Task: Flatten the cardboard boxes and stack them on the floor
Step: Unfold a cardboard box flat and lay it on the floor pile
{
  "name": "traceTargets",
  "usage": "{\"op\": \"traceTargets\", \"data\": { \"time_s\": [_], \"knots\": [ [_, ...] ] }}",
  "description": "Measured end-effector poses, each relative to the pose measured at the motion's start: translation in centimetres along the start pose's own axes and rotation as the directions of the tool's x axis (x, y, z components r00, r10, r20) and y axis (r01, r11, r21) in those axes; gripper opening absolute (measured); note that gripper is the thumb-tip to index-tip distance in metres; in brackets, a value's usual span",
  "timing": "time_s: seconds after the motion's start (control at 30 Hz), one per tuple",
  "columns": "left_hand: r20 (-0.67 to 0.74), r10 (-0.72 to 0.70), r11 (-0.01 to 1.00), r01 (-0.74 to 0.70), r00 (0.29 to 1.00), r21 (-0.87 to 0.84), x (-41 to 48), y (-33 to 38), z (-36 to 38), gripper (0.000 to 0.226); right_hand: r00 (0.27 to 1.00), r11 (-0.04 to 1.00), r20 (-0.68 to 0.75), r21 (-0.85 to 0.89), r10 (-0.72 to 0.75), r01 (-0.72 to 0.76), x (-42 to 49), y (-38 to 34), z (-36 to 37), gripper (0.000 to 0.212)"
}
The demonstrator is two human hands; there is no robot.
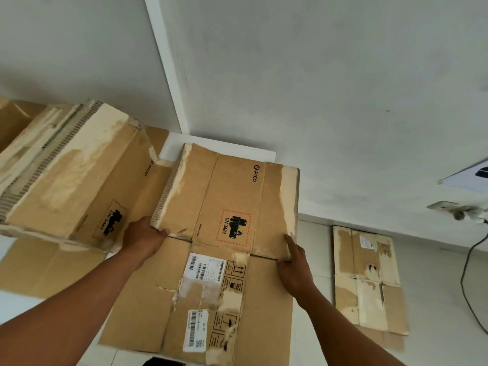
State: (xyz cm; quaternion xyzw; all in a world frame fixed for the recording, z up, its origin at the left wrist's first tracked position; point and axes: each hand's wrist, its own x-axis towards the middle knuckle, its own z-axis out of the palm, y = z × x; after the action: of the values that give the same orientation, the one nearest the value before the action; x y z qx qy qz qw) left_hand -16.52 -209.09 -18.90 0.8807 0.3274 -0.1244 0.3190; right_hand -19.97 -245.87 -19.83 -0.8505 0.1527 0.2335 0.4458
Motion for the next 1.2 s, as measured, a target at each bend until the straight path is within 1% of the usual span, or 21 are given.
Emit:
{"op": "traceTargets", "data": {
  "time_s": [0.07,0.1,0.17,0.23,0.3,0.4,0.53,0.63,0.77,0.97,1.1,1.2],
  "knots": [
    [0.011,0.035,0.999,-0.035,0.999,0.000,-0.7,0.1,-0.2,0.046,0.996,1.000,0.094,-0.028,0.002,0.000,-0.1,0.2,-0.4,0.071],
    [0.018,0.053,0.999,-0.053,0.998,-0.005,-1.0,0.0,-0.3,0.047,0.994,0.999,0.113,-0.040,-0.002,0.006,-0.1,0.3,-0.5,0.075],
    [0.049,0.079,0.997,-0.079,0.996,-0.008,-1.5,-0.3,-0.5,0.056,0.994,0.998,0.110,-0.056,-0.002,0.009,-0.1,0.2,-0.7,0.079],
    [0.085,0.090,0.996,-0.088,0.992,-0.024,-1.9,-0.6,-0.7,0.067,0.998,0.999,0.062,-0.052,-0.010,0.013,-0.3,0.0,-0.7,0.079],
    [0.092,0.099,0.993,-0.093,0.991,-0.072,-2.1,-0.8,-1.0,0.071,1.000,1.000,-0.011,-0.021,-0.023,0.022,-0.7,-0.4,-0.7,0.073],
    [0.054,0.086,0.976,-0.073,0.995,-0.204,-2.9,-0.4,-1.1,0.071,0.995,0.999,-0.094,0.015,-0.034,0.035,-1.7,-0.9,-0.9,0.067],
    [0.009,0.142,0.939,-0.132,0.990,-0.319,-6.2,0.7,0.3,0.063,0.982,0.998,-0.175,-0.010,-0.067,0.066,-2.9,-0.7,-2.5,0.066],
    [0.035,0.184,0.913,-0.158,0.982,-0.376,-8.5,1.9,1.5,0.062,0.968,0.999,-0.245,-0.019,-0.054,0.051,-4.5,0.4,-5.1,0.066],
    [0.073,0.261,0.892,-0.212,0.963,-0.399,-11.7,4.8,4.4,0.058,0.947,0.998,-0.316,-0.044,-0.057,0.045,-6.6,3.4,-9.8,0.068],
    [0.164,0.338,0.883,-0.252,0.927,-0.396,-18.0,10.7,11.4,0.058,0.921,0.997,-0.389,-0.077,-0.034,0.004,-9.1,10.2,-18.0,0.069],
    [0.245,0.352,0.909,-0.267,0.903,-0.320,-21.2,15.3,17.9,0.051,0.911,0.995,-0.411,-0.102,-0.023,-0.021,-8.6,16.5,-24.2,0.066],
    [0.277,0.317,0.937,-0.254,0.907,-0.240,-23.1,18.8,23.5,0.045,0.907,0.992,-0.422,-0.118,-0.016,-0.038,-7.1,22.0,-28.6,0.065]
  ]
}}
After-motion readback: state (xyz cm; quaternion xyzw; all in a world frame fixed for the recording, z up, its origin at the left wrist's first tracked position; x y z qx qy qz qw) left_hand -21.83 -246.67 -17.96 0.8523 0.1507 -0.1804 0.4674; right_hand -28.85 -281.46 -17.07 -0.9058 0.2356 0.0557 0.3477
